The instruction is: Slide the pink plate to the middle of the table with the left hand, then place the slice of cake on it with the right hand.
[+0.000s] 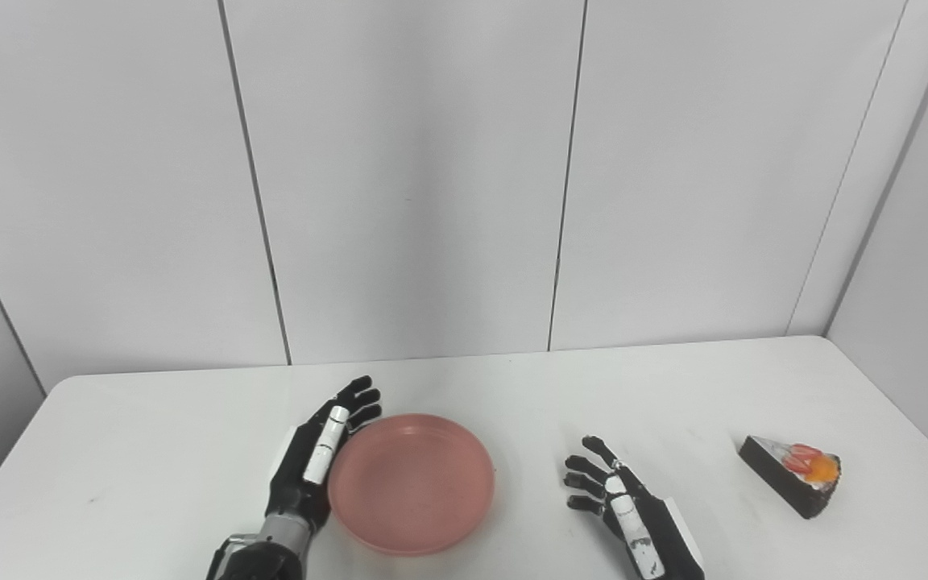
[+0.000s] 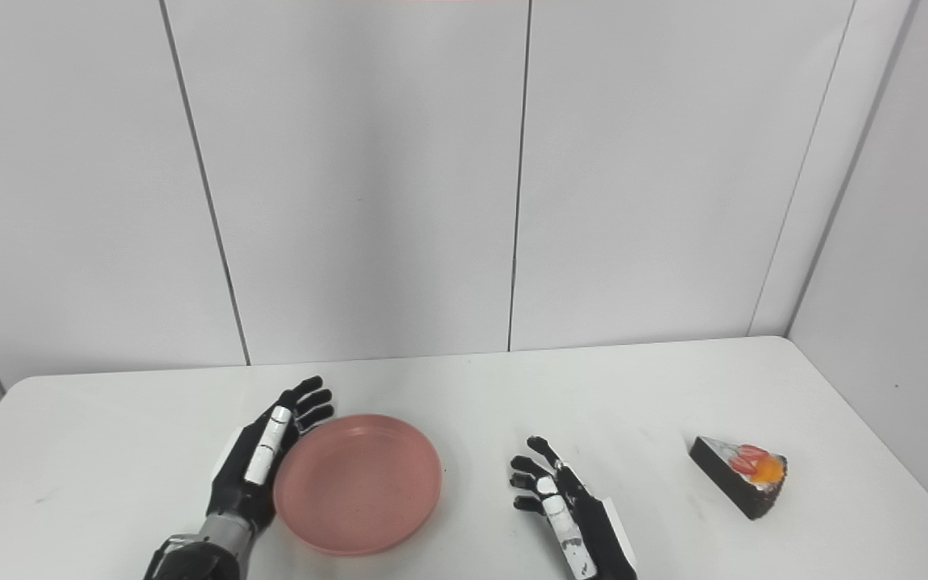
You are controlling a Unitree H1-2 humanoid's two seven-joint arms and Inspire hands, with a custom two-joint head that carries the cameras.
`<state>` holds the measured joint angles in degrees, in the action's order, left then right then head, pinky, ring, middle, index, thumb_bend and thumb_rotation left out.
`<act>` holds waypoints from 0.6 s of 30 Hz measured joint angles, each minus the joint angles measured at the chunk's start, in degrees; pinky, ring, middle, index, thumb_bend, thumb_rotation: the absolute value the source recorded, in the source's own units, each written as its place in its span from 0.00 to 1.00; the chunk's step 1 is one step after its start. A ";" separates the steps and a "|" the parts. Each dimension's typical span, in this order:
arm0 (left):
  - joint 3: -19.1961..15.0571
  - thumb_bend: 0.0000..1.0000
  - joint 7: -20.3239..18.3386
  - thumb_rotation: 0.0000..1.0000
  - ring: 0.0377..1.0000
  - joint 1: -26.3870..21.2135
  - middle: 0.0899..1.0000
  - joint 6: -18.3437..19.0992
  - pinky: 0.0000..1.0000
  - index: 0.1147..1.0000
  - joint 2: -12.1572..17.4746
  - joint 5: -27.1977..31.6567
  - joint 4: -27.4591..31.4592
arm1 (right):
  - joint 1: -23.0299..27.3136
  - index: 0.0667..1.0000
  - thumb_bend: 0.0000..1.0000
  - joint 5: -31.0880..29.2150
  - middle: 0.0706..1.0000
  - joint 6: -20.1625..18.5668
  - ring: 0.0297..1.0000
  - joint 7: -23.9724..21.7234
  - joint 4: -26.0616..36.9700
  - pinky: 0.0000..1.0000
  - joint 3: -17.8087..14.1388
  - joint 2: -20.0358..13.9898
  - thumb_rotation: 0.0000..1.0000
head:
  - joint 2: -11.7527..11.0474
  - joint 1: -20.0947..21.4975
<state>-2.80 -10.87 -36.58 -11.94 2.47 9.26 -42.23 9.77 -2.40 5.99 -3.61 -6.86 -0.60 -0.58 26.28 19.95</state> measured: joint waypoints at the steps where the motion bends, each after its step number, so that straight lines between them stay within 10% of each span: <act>1: -0.17 0.72 0.00 0.78 0.82 0.00 0.80 0.43 0.83 0.76 -0.19 0.13 0.25 | 0.00 0.87 0.90 0.09 0.79 0.00 0.78 0.10 0.05 0.74 0.02 0.03 0.93 | 0.00 0.01; 18: -1.83 0.75 -1.12 0.74 0.82 0.87 0.81 2.24 0.78 0.77 -2.39 3.50 2.45 | -2.60 0.83 0.78 4.38 0.77 0.54 0.76 5.45 3.90 0.70 -0.74 1.46 0.90 | 0.00 2.91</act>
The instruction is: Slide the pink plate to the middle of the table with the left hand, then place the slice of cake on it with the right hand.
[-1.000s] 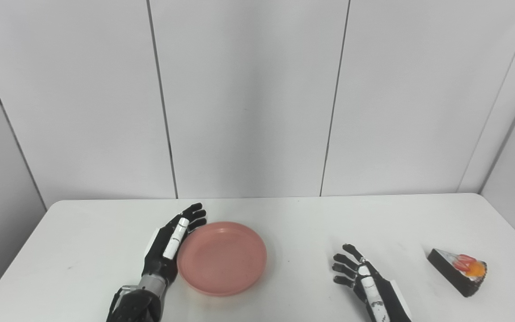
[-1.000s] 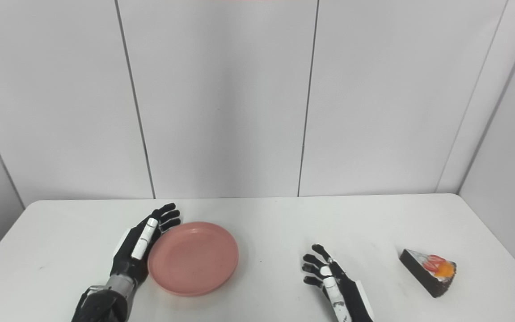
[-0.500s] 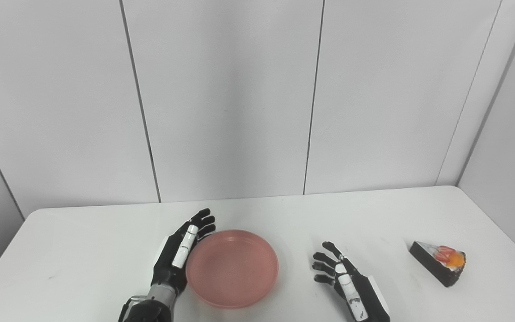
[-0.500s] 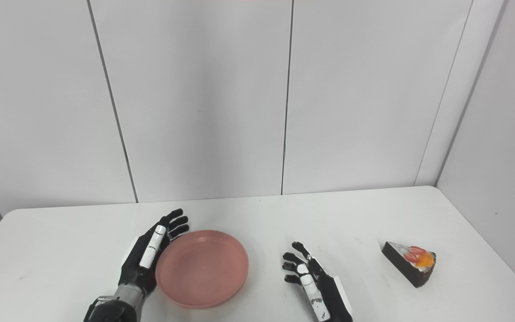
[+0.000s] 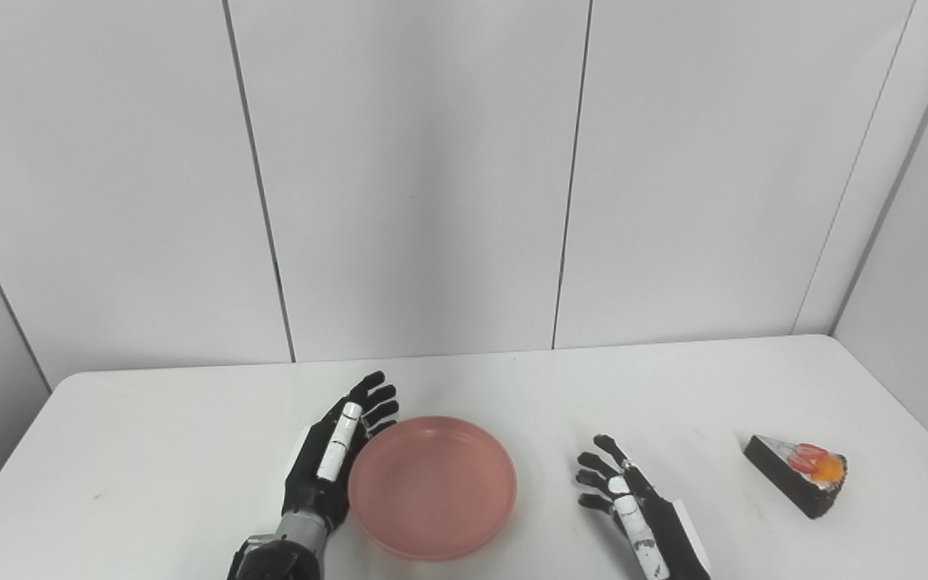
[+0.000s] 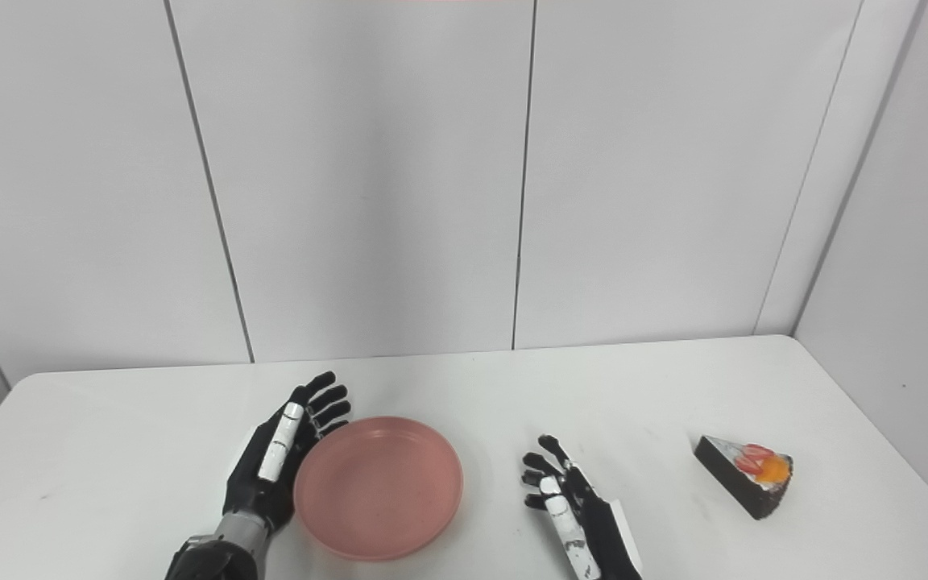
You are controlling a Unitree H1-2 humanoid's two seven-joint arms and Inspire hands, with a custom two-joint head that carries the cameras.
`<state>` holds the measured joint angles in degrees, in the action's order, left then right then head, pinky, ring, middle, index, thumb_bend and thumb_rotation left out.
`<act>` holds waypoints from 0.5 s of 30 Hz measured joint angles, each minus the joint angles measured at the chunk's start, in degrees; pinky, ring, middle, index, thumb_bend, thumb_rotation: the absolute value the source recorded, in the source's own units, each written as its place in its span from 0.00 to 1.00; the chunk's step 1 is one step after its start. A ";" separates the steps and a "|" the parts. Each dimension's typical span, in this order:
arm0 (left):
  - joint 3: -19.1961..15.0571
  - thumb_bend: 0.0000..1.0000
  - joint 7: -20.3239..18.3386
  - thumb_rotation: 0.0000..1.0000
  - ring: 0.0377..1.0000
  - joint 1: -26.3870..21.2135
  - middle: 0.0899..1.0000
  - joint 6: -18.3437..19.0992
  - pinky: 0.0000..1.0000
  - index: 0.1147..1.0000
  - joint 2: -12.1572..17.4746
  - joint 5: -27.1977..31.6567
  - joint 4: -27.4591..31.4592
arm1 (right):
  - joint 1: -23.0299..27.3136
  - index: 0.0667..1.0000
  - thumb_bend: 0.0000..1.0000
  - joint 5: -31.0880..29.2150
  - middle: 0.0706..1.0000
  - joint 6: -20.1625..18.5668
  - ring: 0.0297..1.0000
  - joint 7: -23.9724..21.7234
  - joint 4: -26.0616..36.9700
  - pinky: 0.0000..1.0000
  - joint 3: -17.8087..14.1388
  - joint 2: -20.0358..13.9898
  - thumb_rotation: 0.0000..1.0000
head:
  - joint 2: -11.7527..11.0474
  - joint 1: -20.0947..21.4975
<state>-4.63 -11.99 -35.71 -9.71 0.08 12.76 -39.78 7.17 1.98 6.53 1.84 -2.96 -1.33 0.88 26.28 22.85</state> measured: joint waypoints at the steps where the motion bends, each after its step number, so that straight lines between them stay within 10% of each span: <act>1: -0.08 0.75 -0.02 0.74 0.82 0.07 0.81 0.01 0.78 0.77 0.01 0.03 0.11 | -0.45 0.80 0.77 0.63 0.74 0.11 0.74 0.66 0.52 0.69 0.00 0.04 0.89 | -0.09 0.61; 15: -2.02 0.72 -3.01 0.75 0.81 -1.79 0.81 -1.23 0.79 0.77 1.14 2.34 -3.99 | -3.81 0.76 0.73 21.11 0.73 -2.12 0.69 6.64 14.92 0.59 -1.14 -3.23 0.98 | -1.23 7.73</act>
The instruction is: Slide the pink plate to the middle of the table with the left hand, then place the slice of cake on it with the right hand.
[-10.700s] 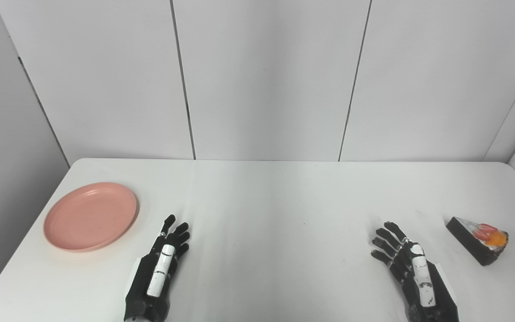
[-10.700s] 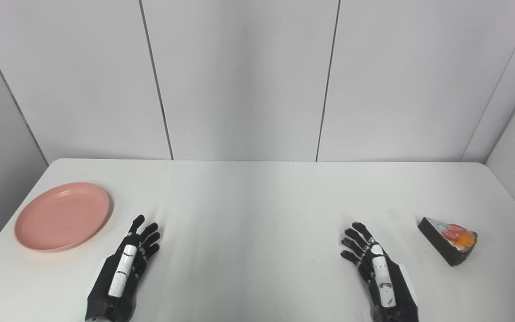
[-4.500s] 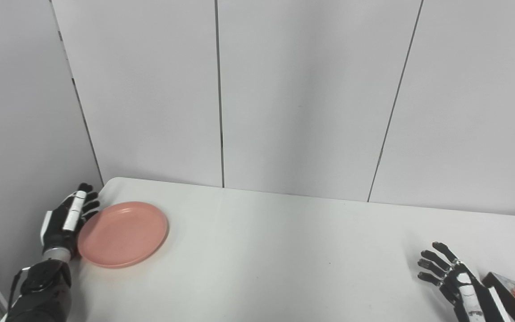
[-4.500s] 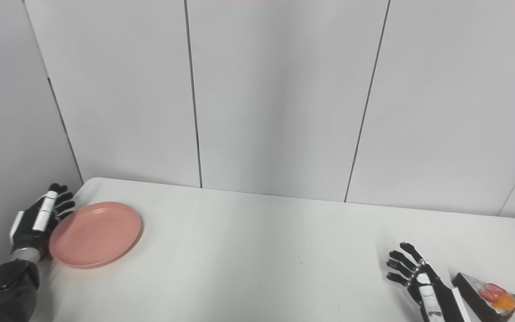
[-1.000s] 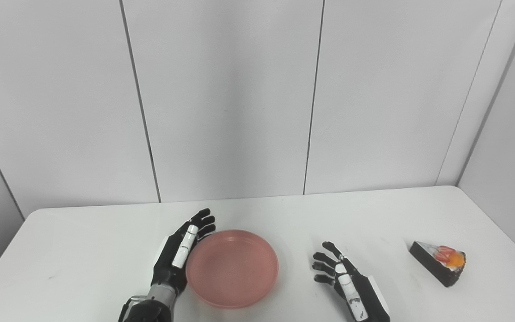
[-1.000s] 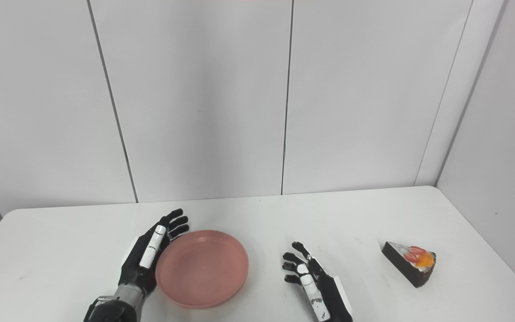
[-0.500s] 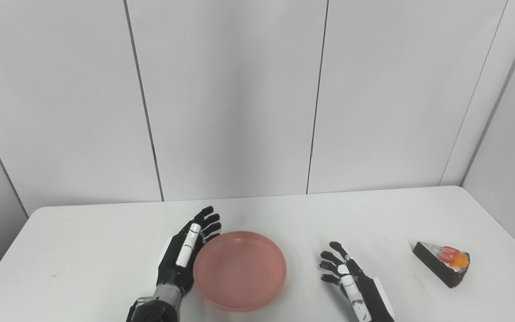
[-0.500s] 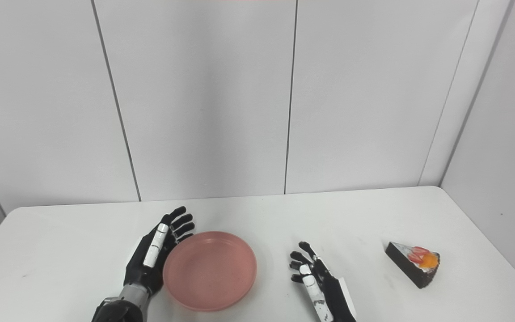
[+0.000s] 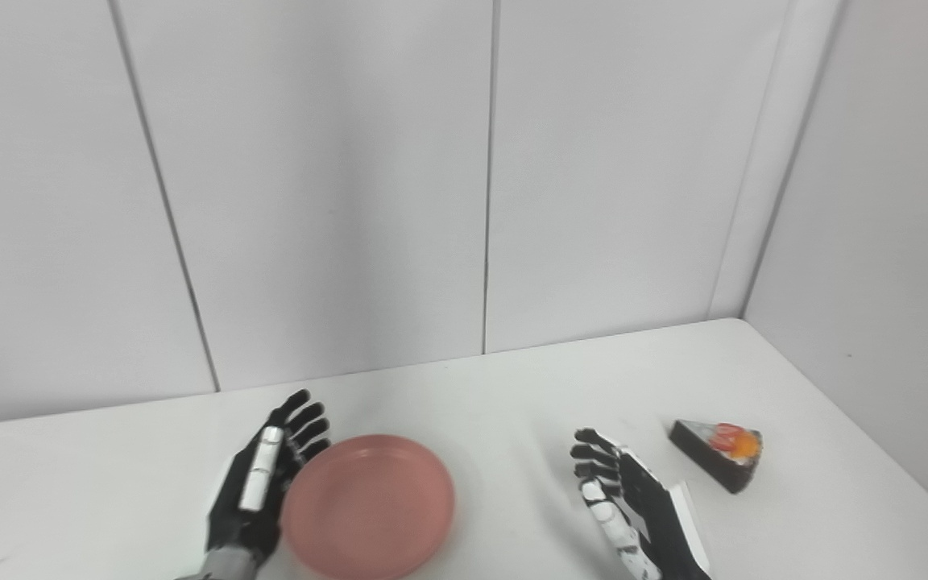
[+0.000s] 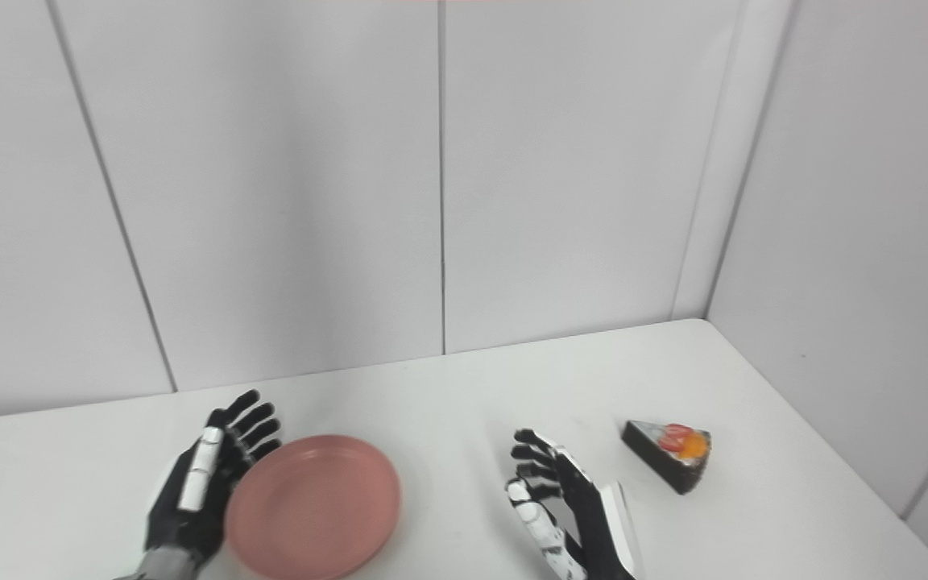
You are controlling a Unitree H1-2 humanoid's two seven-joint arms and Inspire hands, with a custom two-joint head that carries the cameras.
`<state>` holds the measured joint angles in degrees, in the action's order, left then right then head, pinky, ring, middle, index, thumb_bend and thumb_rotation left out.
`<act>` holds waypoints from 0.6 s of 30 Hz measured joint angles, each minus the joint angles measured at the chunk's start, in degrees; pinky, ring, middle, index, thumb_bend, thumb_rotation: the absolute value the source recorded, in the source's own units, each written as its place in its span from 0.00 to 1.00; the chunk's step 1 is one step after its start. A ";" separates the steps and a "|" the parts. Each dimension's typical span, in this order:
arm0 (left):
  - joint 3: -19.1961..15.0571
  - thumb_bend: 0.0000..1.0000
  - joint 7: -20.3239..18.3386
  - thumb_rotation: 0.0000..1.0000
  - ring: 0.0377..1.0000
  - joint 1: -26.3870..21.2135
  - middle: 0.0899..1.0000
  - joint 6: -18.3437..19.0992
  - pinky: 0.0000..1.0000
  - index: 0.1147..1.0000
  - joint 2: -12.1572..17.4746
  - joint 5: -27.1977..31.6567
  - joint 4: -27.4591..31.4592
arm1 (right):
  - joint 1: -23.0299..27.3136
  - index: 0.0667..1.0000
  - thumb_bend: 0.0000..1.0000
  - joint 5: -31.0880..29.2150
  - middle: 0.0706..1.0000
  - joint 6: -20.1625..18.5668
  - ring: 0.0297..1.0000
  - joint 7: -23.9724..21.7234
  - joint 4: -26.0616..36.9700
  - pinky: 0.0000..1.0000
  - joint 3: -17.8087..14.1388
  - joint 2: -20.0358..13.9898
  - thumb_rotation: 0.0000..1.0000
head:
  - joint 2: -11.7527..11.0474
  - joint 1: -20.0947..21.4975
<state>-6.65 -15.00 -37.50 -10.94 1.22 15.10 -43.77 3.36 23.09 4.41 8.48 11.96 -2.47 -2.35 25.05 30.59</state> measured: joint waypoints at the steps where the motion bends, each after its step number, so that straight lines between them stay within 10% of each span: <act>1: -0.10 0.73 -0.18 0.75 0.81 -0.22 0.81 -0.12 0.79 0.77 -0.03 0.18 -0.37 | -0.02 0.76 0.73 1.49 0.73 -0.53 0.69 0.12 0.74 0.60 -0.24 -0.48 0.98 | -0.09 -0.17; 18: -0.43 0.74 -0.62 0.76 0.81 -0.52 0.81 -0.48 0.79 0.78 0.00 -0.04 -0.95 | 2.61 0.75 0.73 26.14 0.76 -4.95 0.73 6.63 0.29 0.67 -6.34 -13.54 0.89 | -0.53 -2.55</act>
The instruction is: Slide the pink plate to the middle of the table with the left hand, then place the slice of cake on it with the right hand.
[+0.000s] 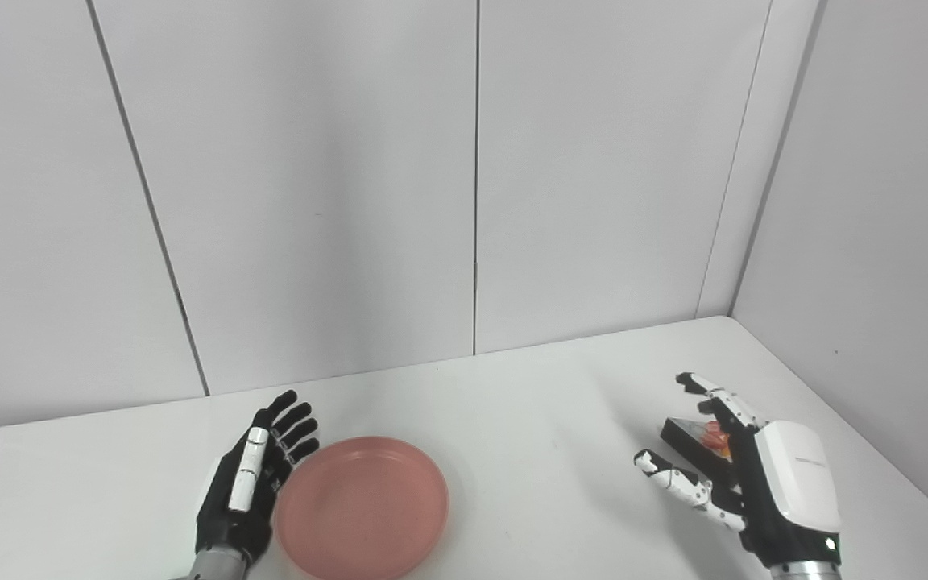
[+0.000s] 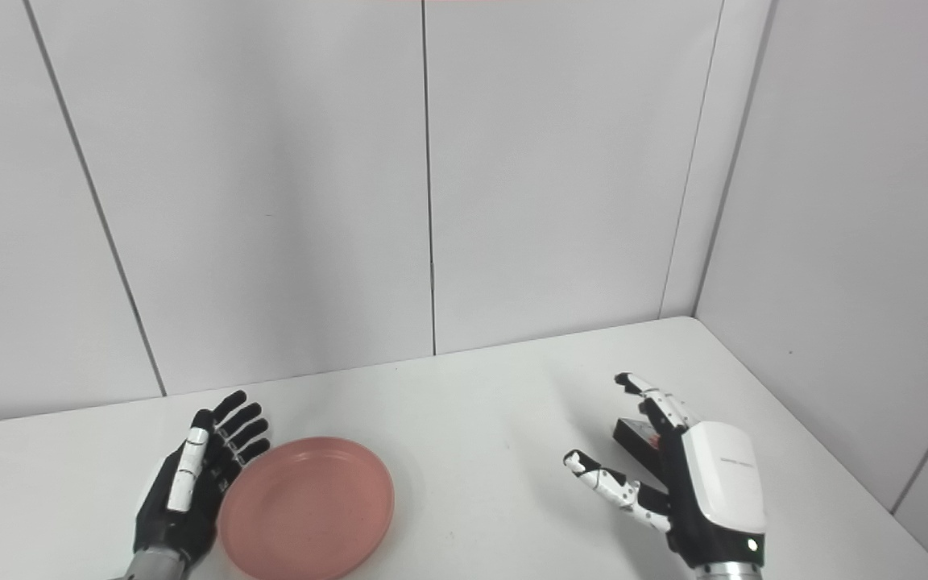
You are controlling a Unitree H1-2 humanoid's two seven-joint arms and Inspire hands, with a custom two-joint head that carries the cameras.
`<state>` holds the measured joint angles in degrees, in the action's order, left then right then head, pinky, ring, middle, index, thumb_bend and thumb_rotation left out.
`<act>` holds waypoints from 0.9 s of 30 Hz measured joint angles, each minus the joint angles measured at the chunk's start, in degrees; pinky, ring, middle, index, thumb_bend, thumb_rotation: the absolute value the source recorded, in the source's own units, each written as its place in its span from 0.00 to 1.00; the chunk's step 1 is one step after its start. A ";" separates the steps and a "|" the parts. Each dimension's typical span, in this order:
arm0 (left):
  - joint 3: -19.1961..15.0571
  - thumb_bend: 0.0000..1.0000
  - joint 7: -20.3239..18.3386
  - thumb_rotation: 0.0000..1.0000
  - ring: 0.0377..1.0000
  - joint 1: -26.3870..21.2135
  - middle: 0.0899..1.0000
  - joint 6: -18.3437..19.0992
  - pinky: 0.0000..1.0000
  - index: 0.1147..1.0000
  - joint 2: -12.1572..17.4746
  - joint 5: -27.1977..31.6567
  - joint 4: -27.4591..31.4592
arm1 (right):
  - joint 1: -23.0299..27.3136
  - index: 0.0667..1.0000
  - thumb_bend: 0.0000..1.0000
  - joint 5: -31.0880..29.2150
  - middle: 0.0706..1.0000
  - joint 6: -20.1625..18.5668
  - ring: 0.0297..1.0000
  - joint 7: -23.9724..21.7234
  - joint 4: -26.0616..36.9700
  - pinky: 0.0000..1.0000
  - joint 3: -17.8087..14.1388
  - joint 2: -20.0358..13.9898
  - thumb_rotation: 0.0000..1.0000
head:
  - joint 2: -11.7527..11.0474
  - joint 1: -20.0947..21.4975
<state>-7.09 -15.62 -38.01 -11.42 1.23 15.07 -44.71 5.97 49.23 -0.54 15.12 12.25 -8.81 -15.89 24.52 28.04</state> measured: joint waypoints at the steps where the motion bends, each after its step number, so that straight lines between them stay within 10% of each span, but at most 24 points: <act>1: 0.02 0.74 0.02 0.76 0.82 0.03 0.81 0.05 0.79 0.78 0.00 0.00 0.08 | 0.43 0.75 0.74 0.52 0.76 -0.35 0.73 0.00 -0.58 0.67 -0.05 -0.52 0.88 | 0.00 0.00; 12: 0.39 0.74 0.51 0.76 0.82 0.77 0.80 0.62 0.79 0.78 0.04 -0.16 1.86 | 6.05 0.72 0.78 5.84 0.73 -7.01 0.71 -1.68 -11.43 0.63 0.55 -7.86 0.84 | 0.26 -0.88; 27: 0.94 0.72 0.52 0.77 0.83 1.56 0.81 1.36 0.79 0.79 0.30 -0.15 3.44 | 13.30 0.69 0.78 6.68 0.73 -9.01 0.72 0.21 -30.85 0.69 9.13 -12.53 0.88 | 0.79 -1.58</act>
<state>-6.14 -15.10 -36.46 -10.06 1.53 14.92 -41.27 19.27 55.91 -9.55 15.33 -18.60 0.32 -28.42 25.31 26.46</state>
